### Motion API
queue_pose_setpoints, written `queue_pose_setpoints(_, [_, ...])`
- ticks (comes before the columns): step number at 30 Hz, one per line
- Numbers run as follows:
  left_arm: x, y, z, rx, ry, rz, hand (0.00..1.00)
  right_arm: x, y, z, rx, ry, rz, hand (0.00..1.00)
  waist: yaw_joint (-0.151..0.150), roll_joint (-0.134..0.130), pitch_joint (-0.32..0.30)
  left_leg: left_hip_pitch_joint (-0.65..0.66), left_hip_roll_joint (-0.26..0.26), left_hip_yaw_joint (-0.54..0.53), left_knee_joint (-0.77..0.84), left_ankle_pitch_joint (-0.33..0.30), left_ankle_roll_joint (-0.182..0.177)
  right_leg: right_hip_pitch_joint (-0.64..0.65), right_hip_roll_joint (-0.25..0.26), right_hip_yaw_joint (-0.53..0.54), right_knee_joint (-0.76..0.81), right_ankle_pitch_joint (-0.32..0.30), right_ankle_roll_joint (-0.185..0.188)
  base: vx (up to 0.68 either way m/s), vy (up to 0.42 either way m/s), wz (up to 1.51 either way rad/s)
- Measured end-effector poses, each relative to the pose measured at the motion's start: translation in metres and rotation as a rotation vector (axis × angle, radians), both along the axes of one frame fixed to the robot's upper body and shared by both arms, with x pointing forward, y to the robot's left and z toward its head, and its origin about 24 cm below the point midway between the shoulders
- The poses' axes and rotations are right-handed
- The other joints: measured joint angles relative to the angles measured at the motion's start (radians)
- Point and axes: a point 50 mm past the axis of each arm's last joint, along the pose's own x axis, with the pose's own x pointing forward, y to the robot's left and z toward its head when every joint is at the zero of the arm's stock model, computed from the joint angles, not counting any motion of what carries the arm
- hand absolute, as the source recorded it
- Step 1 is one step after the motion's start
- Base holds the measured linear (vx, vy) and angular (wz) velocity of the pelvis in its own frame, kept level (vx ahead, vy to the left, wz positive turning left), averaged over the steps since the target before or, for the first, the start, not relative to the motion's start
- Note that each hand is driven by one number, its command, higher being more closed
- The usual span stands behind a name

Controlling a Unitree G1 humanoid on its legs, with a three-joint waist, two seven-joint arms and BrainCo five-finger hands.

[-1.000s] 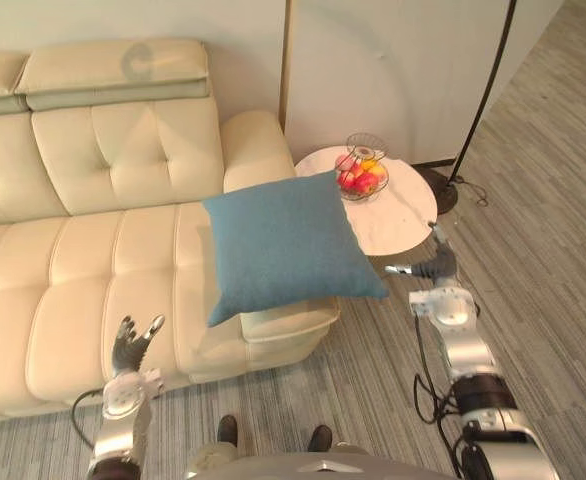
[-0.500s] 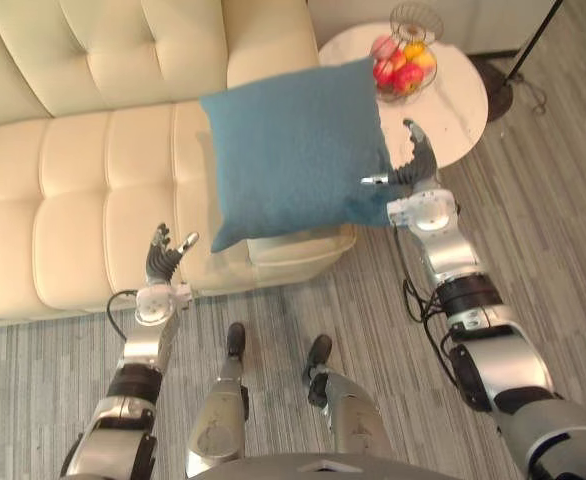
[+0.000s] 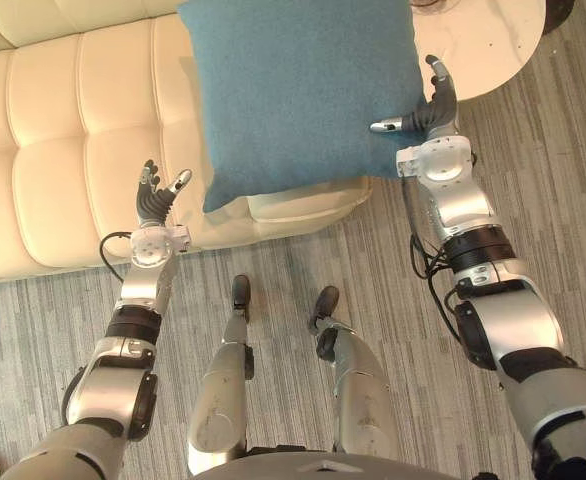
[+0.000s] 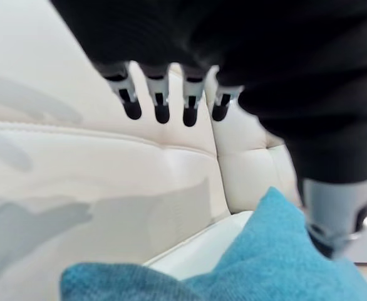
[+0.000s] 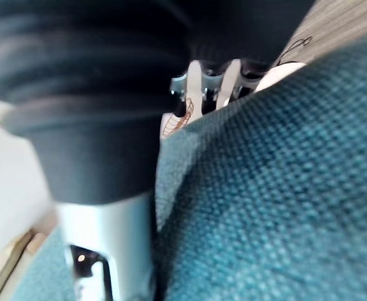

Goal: Pick up cushions and gather them together orderly.

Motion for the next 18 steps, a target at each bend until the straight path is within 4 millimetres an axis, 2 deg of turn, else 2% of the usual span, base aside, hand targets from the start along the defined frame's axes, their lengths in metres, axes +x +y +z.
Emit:
queue_pose_setpoints(6, [0.011,-0.011,0.02,0.015,-0.045,-0.03,0.0,-0.001,0.0,0.001,0.053,-0.018,-0.011,0.0,-0.002,0.0,0.004,-0.019,-0.003,0.01,0.0,0.0,-0.006,-0.026,-0.002,0.018,0.009,-0.002,-0.001,0.02,-0.04,-0.01])
queue_pose_setpoints(15, [0.022,-0.043,0.036,0.122,-0.052,-0.121,0.0,0.0,0.021,-0.006,0.053,-0.005,0.046,0.0,-0.014,-0.001,0.004,-0.036,0.01,0.049,-0.002,-0.013,0.001,-0.03,0.007,0.024,-0.016,0.006,0.001,0.01,-0.023,-0.04])
queue_pose_setpoints(16, [0.023,-0.046,0.036,0.127,-0.048,-0.128,0.0,0.0,0.023,-0.006,0.057,-0.002,0.05,1.0,-0.015,-0.001,0.004,-0.036,0.011,0.052,0.0,-0.011,-0.001,-0.029,0.008,0.024,-0.018,0.006,0.001,0.07,-0.029,-0.05])
queue_pose_setpoints(17, [0.025,-0.05,0.037,0.148,-0.038,-0.137,0.0,0.0,0.025,-0.007,0.06,0.0,0.055,1.0,-0.017,-0.001,0.004,-0.036,0.012,0.054,0.0,-0.01,0.0,-0.029,0.01,0.025,-0.022,0.006,0.001,0.07,-0.031,-0.04])
queue_pose_setpoints(18, [0.026,-0.055,0.039,0.163,-0.043,-0.151,1.0,0.0,0.027,-0.008,0.062,0.001,0.06,1.0,-0.017,-0.001,0.004,-0.036,0.013,0.055,0.0,-0.01,0.0,-0.029,0.012,0.025,-0.026,0.006,0.001,0.06,-0.029,-0.03])
